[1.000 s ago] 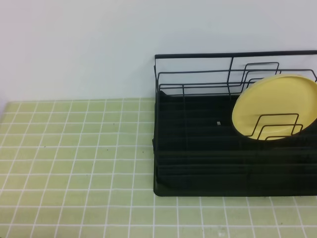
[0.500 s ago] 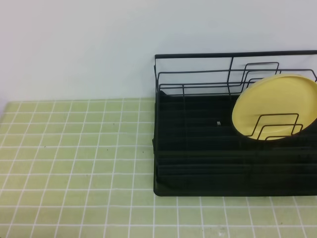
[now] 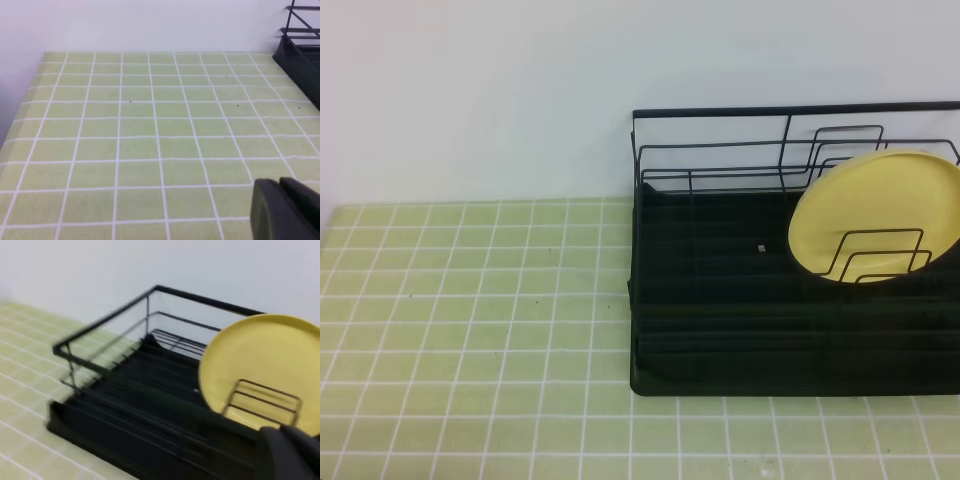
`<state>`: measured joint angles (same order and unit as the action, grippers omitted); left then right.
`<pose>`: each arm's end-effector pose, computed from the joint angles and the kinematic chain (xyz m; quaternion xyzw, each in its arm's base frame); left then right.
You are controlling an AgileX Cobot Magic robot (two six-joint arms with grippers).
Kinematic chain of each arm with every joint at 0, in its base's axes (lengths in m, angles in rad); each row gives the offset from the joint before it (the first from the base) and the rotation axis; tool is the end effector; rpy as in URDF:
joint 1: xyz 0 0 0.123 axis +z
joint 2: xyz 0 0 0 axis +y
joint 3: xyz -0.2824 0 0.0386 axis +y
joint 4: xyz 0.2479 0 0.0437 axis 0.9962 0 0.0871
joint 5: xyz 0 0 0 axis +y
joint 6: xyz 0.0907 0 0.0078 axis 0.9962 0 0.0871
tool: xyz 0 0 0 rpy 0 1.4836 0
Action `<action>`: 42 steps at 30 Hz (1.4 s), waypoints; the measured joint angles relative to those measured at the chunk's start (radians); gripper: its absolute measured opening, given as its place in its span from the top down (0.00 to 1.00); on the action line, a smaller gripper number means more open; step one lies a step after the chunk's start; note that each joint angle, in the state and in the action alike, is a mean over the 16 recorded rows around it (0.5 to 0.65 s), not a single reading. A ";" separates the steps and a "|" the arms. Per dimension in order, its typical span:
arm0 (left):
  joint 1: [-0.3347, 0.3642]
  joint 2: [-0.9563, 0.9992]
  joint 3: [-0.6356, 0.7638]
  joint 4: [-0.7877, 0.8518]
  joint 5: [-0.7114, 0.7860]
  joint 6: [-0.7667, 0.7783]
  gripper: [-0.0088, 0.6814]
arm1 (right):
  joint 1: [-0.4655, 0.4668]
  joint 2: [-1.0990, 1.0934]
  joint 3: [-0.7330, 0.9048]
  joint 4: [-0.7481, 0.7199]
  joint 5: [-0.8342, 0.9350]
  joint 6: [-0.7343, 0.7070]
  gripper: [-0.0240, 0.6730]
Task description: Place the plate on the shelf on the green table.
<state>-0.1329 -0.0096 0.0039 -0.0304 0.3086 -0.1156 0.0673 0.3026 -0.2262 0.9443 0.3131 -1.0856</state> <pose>0.0532 -0.0080 0.1844 -0.0016 0.7791 -0.0903 0.6204 0.0775 0.0281 0.2531 -0.1684 0.7462 0.0652 0.6408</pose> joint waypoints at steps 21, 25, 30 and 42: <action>0.000 0.000 0.000 0.002 0.002 0.000 0.99 | 0.000 -0.317 0.237 -1.066 -0.048 1.239 0.97; 0.000 0.000 0.000 0.002 0.002 0.000 0.99 | 0.001 -0.334 0.254 -1.071 -0.028 1.230 0.97; 0.000 0.000 0.000 0.002 0.002 0.000 0.99 | 0.001 -0.335 0.254 -1.070 -0.015 1.198 0.97; 0.000 0.000 0.000 0.002 0.001 0.000 0.99 | 0.001 -0.336 0.254 -1.071 -0.014 1.174 0.97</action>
<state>-0.1329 -0.0096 0.0039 -0.0284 0.3097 -0.1154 0.0679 -0.0334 0.0274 -0.1262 0.2988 0.0881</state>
